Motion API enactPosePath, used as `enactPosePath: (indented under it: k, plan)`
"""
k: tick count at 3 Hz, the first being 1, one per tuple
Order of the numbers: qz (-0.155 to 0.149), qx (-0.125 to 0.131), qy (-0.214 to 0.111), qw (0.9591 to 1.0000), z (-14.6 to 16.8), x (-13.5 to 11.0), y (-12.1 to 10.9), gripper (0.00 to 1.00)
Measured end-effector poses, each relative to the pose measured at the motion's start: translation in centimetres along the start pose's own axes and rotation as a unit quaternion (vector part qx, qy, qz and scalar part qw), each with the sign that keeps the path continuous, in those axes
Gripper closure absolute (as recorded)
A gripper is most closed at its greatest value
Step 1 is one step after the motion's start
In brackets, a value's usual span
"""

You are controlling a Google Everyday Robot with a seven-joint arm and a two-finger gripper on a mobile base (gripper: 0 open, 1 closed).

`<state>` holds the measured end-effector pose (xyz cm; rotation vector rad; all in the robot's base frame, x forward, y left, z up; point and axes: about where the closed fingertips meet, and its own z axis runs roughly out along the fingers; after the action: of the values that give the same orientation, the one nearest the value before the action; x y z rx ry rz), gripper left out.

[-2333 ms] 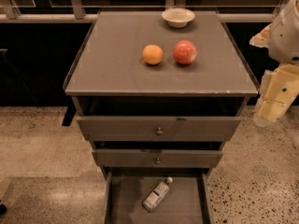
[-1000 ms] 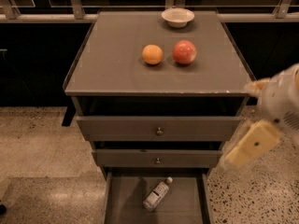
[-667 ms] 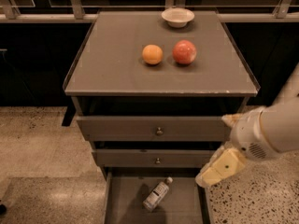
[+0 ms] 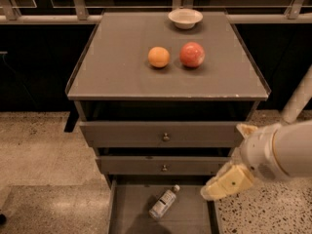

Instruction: Pick blue plastic bottle from bottom drawer and place on counter

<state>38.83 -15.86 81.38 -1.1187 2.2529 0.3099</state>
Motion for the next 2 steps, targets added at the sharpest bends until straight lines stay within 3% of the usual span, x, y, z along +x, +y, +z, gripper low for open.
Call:
enactPosePath:
  k: [1, 2]
  plan:
    - [0.052, 0.004, -0.03, 0.9982, 4.0, 5.2, 2.9, 0.0]
    - [0.09, -0.017, -0.061, 0.9939, 10.6, 10.5, 4.9, 0.0]
